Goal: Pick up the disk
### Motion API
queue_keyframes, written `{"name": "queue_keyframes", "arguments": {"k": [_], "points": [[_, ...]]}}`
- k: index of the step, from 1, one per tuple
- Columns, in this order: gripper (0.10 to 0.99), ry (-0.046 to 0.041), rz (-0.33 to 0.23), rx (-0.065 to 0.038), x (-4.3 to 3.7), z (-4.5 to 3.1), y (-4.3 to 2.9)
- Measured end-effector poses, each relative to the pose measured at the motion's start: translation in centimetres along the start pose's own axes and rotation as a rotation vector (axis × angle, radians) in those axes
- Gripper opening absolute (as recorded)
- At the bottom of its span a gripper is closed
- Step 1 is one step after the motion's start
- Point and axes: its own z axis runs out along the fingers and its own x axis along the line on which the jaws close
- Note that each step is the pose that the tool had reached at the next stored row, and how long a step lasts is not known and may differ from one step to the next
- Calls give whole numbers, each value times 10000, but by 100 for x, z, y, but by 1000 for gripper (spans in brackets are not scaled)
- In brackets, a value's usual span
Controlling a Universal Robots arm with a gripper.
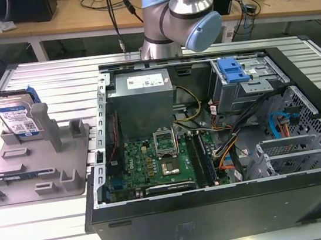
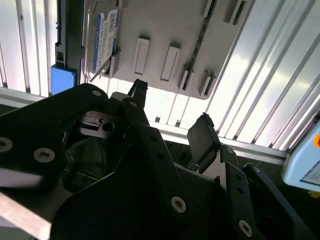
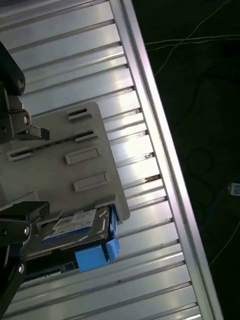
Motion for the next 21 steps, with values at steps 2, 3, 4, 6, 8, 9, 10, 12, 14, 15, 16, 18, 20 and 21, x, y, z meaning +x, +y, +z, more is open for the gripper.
{"name": "queue_keyframes", "arguments": {"k": [2, 3, 4, 6, 8, 9, 10, 12, 14, 15, 16, 18, 20, 21], "points": [[600, 14, -420, -1, 0, 2, 0], [600, 21, -621, -2, 0, 3, 0], [600, 27, -795, -2, 0, 4, 0], [600, 48, -1405, -4, 0, 7, 0], [600, 62, -1809, -5, 0, 9, 0], [600, 67, -1972, -6, 0, 10, 0], [600, 74, -2162, -6, 0, 11, 0], [600, 86, -2528, -7, 0, 13, 0], [600, 103, -2995, -7, 0, 15, -1], [600, 106, -3119, -7, -1, 15, -2], [600, 107, -3139, -7, -1, 15, -3], [600, 99, -3141, -7, -1, 15, -3], [600, 96, -3141, -7, -1, 15, -3], [600, 107, -3080, -6, 0, 15, -3]]}}
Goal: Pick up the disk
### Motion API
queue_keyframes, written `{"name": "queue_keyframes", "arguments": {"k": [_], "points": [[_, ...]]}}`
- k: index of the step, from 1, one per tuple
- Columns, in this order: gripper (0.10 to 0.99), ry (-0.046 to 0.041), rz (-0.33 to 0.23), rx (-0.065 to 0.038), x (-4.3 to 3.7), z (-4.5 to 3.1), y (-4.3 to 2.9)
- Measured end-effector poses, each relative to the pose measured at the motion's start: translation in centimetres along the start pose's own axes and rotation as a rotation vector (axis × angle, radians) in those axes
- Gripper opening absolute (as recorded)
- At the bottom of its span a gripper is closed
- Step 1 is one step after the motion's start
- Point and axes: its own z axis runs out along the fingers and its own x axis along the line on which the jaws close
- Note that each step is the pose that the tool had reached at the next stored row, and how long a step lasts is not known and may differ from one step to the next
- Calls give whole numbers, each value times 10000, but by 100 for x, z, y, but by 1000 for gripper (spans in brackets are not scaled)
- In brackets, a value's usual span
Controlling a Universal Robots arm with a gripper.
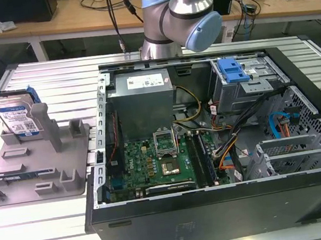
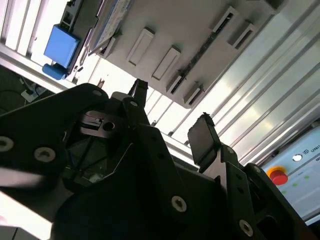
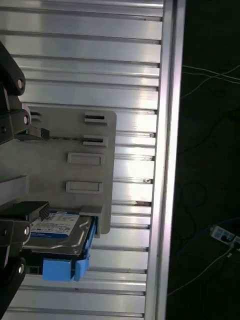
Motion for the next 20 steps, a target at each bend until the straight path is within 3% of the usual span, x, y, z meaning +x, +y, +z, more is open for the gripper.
{"name": "queue_keyframes", "arguments": {"k": [3, 5, 10, 20], "points": [[600, -9, 316, 3, -12, 1, 0], [600, -10, 360, 2, -78, 2, 14], [600, -11, 402, 1, -157, 2, 35], [600, -32, 1023, 2, -214, 7, 58]]}}
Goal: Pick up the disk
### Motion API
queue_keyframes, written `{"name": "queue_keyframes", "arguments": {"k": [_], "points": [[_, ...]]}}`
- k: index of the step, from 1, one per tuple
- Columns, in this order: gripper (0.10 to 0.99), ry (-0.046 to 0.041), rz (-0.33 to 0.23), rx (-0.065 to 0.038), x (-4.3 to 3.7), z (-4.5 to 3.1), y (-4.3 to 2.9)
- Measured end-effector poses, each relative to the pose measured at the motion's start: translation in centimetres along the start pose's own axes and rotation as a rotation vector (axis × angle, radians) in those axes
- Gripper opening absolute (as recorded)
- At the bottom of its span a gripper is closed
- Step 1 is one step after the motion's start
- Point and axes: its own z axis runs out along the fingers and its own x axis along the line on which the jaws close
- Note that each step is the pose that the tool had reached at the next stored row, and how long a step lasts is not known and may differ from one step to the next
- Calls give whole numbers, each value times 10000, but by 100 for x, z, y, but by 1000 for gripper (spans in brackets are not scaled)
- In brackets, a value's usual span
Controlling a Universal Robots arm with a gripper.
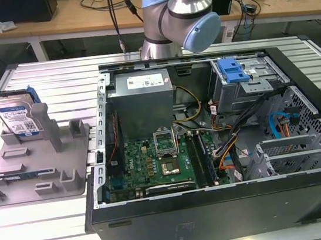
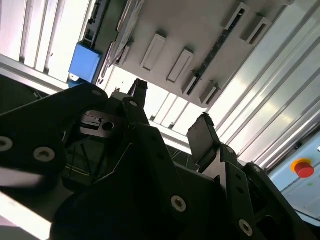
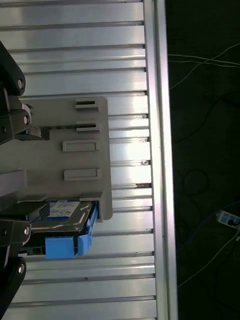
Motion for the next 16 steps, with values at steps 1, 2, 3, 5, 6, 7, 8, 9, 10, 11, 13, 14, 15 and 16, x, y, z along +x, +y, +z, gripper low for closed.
{"name": "queue_keyframes", "arguments": {"k": [1, 2, 3, 5, 6, 7, 8, 9, 10, 11, 13, 14, 15, 16], "points": [[600, -2, 29, 1, -13, 2, 7], [600, -2, 49, 1, -23, 1, 11], [600, -3, 78, 0, -42, 2, 19], [600, -4, 100, 1, -68, 3, 30], [600, -4, 107, 1, -83, 3, 35], [600, -4, 112, 1, -101, 4, 41], [600, -5, 118, 2, -126, 4, 48], [600, -4, 122, 0, -143, 4, 52], [600, -5, 129, 1, -174, 4, 59], [600, -5, 142, 1, -206, 4, 64], [600, -7, 173, 2, -261, 5, 72], [600, -7, 183, 2, -278, 5, 74], [600, -7, 195, 2, -297, 5, 78], [600, -7, 204, 1, -314, 5, 80]]}}
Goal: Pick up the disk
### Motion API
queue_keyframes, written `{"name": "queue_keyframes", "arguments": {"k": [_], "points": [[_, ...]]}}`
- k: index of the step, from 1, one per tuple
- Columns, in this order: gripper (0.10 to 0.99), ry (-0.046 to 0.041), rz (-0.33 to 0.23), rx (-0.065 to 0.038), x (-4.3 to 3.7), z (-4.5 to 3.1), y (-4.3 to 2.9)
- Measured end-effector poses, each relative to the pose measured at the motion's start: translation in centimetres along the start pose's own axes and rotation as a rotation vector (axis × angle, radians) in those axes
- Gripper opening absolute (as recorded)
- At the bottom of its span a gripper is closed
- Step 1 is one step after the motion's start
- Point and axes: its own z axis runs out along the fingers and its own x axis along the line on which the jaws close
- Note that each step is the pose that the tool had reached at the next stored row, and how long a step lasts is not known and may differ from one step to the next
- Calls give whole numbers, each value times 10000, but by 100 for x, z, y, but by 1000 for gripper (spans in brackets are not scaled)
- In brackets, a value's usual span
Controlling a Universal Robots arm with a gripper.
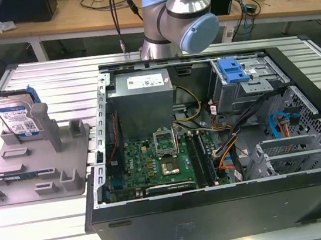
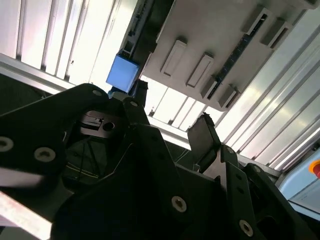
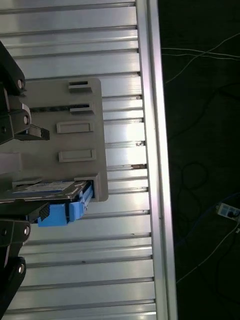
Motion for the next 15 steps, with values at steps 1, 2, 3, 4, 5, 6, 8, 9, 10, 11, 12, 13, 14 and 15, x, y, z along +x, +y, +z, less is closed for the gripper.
{"name": "queue_keyframes", "arguments": {"k": [1, 2, 3, 4, 5, 6, 8, 9, 10, 11, 12, 13, 14, 15], "points": [[600, -1, 13, 1, -24, 0, 4], [600, -1, 22, 0, -41, 0, 7], [600, -1, 31, 0, -58, 0, 10], [600, -1, 37, 0, -74, 1, 12], [600, -1, 45, 0, -91, 1, 15], [600, -2, 55, 0, -113, 1, 18], [600, -3, 69, 1, -155, 3, 24], [600, -3, 73, 1, -177, 4, 26], [600, -3, 75, 1, -207, 6, 28], [600, 0, 75, 0, -230, 8, 30], [600, 0, 75, 0, -252, 10, 31], [600, 2, 75, 0, -282, 12, 33], [600, 6, 77, 1, -319, 16, 36], [600, 20, 78, 2, -343, 24, 40]]}}
